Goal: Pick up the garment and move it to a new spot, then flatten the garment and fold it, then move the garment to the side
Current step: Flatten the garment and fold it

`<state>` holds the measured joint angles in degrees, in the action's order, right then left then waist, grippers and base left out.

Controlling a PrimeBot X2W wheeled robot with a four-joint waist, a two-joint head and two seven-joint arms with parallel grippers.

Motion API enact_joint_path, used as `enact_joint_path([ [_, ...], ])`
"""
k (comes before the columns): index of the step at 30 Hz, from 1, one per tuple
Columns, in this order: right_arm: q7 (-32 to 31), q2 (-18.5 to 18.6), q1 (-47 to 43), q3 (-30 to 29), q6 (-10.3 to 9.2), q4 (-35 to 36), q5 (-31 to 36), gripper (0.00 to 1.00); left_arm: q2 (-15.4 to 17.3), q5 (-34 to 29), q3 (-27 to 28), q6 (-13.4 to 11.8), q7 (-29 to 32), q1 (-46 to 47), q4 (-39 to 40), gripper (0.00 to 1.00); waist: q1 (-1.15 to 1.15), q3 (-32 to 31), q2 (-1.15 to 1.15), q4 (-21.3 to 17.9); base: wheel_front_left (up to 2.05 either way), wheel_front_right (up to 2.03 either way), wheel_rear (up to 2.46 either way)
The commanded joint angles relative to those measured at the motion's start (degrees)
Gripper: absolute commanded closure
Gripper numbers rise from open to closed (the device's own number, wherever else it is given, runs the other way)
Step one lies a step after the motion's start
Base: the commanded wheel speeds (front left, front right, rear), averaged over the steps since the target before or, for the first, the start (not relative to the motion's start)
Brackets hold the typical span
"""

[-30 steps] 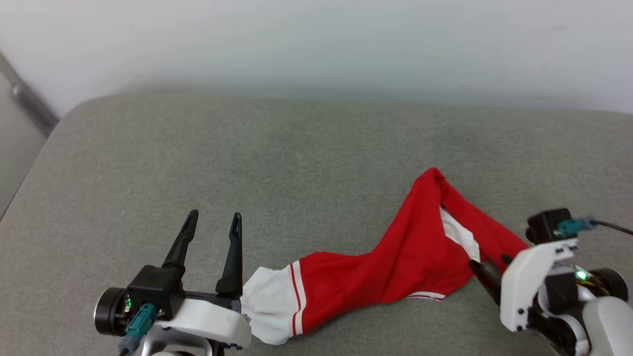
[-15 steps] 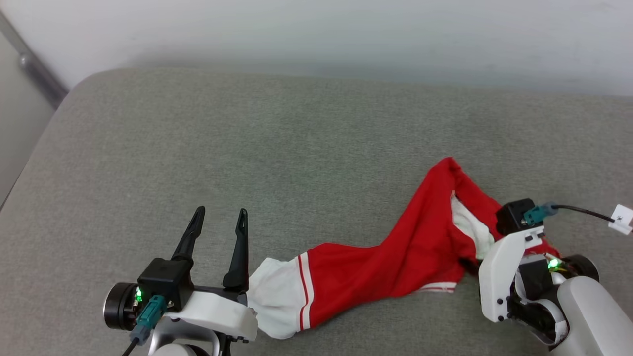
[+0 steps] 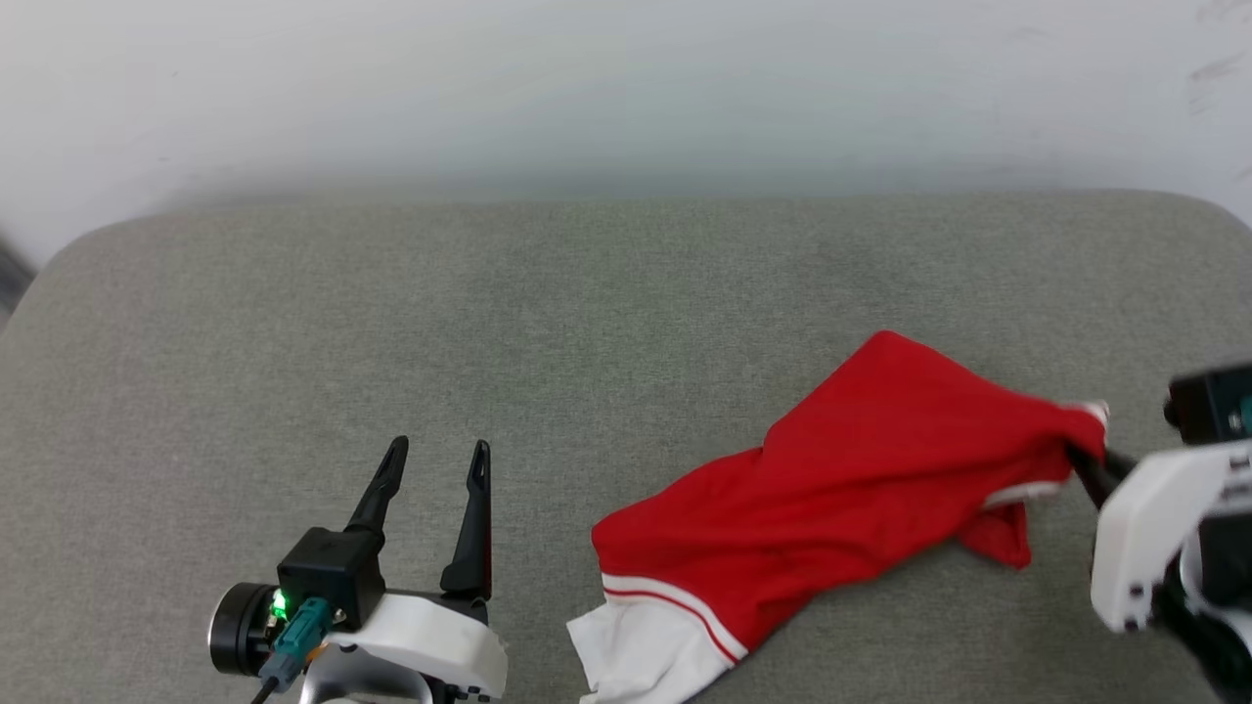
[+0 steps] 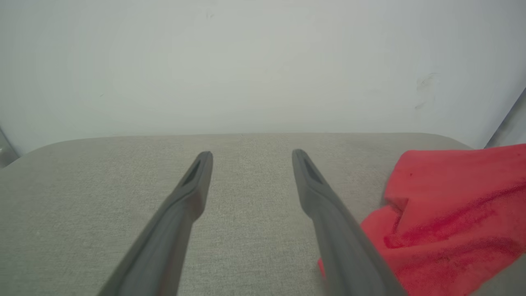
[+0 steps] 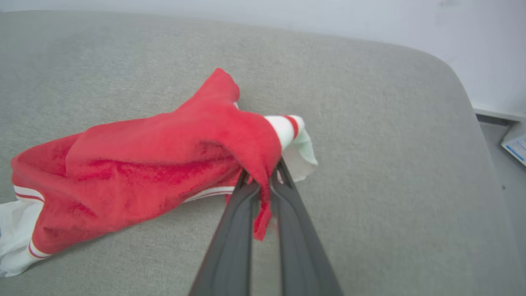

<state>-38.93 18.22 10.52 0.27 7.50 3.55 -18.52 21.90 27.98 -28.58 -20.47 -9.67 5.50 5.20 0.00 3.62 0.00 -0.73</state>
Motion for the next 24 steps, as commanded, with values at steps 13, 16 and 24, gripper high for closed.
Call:
enact_joint_path([
  [13, 2.79, -13.03, -16.93, -6.23, -0.02, -9.11, 1.19, 0.0, 0.59, 0.62, -0.63, 0.09, 1.27, -0.59, -0.73, 0.0, 0.0, -0.55, 0.0, -1.08, 0.0, 0.0, 0.0],
  [16, 8.2, -13.53, -15.82, -5.57, -0.02, -12.23, 0.26, 0.0, 0.82, 0.73, -0.61, 0.03, 1.39, -0.64, -0.91, 0.0, 0.0, -0.61, 0.0, -1.03, 0.0, 0.0, 0.0],
  [24, 16.94, -10.93, -15.5, -3.47, -0.02, -11.6, -0.64, 0.0, 1.35, 1.76, 0.49, -1.06, 1.04, -2.76, -1.34, 0.0, 0.0, -2.62, 0.0, -1.93, 0.0, 0.0, 0.0],
])
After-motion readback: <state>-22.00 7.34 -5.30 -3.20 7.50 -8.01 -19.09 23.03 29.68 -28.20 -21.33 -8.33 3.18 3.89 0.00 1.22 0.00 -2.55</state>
